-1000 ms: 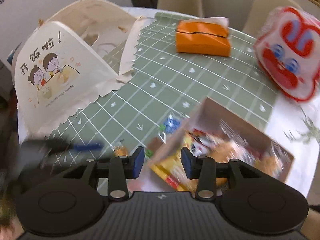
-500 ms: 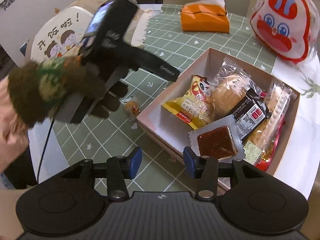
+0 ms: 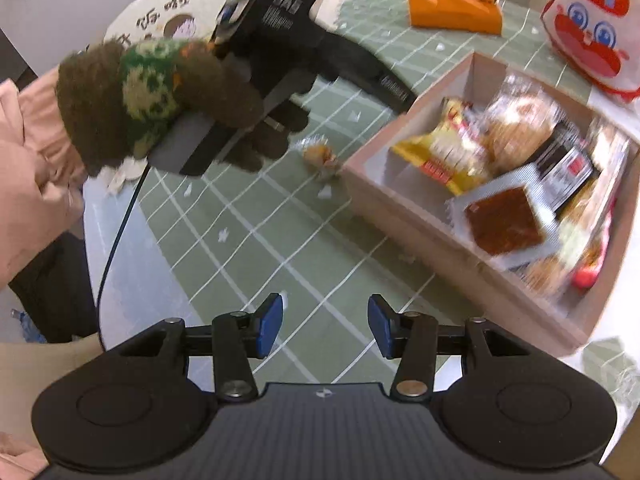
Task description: Organize snacks
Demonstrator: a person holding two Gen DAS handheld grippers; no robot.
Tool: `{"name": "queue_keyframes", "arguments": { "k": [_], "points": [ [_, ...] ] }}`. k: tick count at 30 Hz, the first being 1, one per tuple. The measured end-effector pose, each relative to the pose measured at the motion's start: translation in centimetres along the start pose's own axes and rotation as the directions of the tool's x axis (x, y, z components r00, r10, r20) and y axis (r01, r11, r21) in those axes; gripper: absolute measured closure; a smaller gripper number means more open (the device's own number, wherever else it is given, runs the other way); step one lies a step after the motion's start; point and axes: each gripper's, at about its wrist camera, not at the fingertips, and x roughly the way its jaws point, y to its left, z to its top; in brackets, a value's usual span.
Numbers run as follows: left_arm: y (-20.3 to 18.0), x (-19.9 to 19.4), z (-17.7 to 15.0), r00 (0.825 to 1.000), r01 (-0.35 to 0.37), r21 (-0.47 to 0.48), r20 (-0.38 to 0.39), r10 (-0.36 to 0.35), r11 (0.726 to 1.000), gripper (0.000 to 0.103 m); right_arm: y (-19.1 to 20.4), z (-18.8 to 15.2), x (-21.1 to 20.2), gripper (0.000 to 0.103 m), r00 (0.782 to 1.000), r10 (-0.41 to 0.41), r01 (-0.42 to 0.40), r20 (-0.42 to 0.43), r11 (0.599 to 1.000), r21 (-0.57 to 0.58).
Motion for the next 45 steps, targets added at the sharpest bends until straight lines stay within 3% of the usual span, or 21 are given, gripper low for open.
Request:
{"name": "queue_keyframes", "arguments": {
  "k": [5, 8, 12, 15, 18, 22, 27, 29, 33, 37, 41, 43, 44, 45],
  "points": [
    [-0.3, -0.2, -0.5, 0.999, 0.038, 0.009, -0.02, -0.038, 0.999, 0.091, 0.8, -1.0, 0.8, 0.056, 0.999, -0.001, 0.0, -0.035, 1.0, -0.01],
    [-0.3, -0.7, -1.0, 1.0, -0.021, 0.04, 0.0, 0.021, 0.999, 0.076, 0.8, -1.1, 1.0, 0.056, 0.999, -0.014, 0.013, -0.042, 1.0, -0.007],
    [0.1, -0.2, -1.3, 0.992, -0.128, 0.039, -0.006, 0.128, 0.991, 0.076, 0.5, -0.8, 0.3, 0.056, 1.0, -0.024, 0.023, -0.018, 1.0, -0.016],
    [0.1, -0.2, -1.5, 0.995, -0.098, 0.015, -0.004, 0.098, 0.995, 0.078, 0.1, 0.3, -0.6, 0.056, 0.999, -0.04, 0.04, 0.014, 0.999, -0.026],
    [0.3, -0.3, -1.6, 0.997, -0.077, -0.019, -0.01, 0.076, 0.997, 0.078, -0.4, 1.9, -1.8, 0.056, 0.997, -0.046, 0.048, 0.055, 0.998, -0.049],
    [0.1, -0.8, -2.4, 0.998, -0.067, -0.027, -0.01, 0.067, 0.997, 0.077, -1.5, 5.4, -3.6, 0.056, 0.98, -0.121, 0.136, 0.156, 0.986, -0.093],
    [-0.2, -1.0, -2.9, 0.992, -0.126, -0.091, 0.011, 0.127, 0.988, 0.073, -5.0, 11.1, -5.3, 0.056, 0.947, -0.207, 0.203, 0.246, 0.978, 0.043],
    [-0.3, -1.0, -2.9, 0.993, -0.115, -0.098, 0.015, 0.117, 0.989, 0.081, -6.6, 12.8, -5.4, 0.056, 0.948, -0.199, 0.175, 0.248, 0.978, 0.117],
    [0.6, -1.0, -2.8, 0.999, -0.04, -0.127, 0.001, 0.04, 0.991, 0.081, -8.5, 14.1, -4.9, 0.056, 0.956, -0.158, 0.109, 0.247, 0.974, 0.2],
    [1.1, -0.7, -2.5, 1.0, 0.016, -0.113, -0.014, -0.018, 0.993, 0.081, -8.5, 13.8, -3.7, 0.056, 0.964, -0.151, 0.11, 0.218, 0.975, 0.19],
    [0.9, -0.6, -2.3, 0.999, 0.024, -0.053, -0.022, -0.025, 0.998, 0.079, -7.9, 13.0, -3.0, 0.056, 0.968, -0.162, 0.131, 0.193, 0.978, 0.16],
    [0.6, -0.7, -2.3, 1.0, -0.019, -0.028, -0.017, 0.019, 0.999, 0.072, -7.8, 12.9, -2.9, 0.056, 0.969, -0.166, 0.141, 0.181, 0.979, 0.145],
    [0.5, -0.8, -2.4, 0.998, -0.056, -0.013, -0.014, 0.056, 0.998, 0.06, -7.7, 13.1, -2.8, 0.056, 0.97, -0.169, 0.146, 0.175, 0.98, 0.137],
    [0.4, -0.9, -2.5, 0.994, -0.112, -0.005, -0.011, 0.112, 0.994, 0.055, -7.7, 13.3, -2.8, 0.056, 0.97, -0.172, 0.151, 0.172, 0.98, 0.127]
  ]
}}
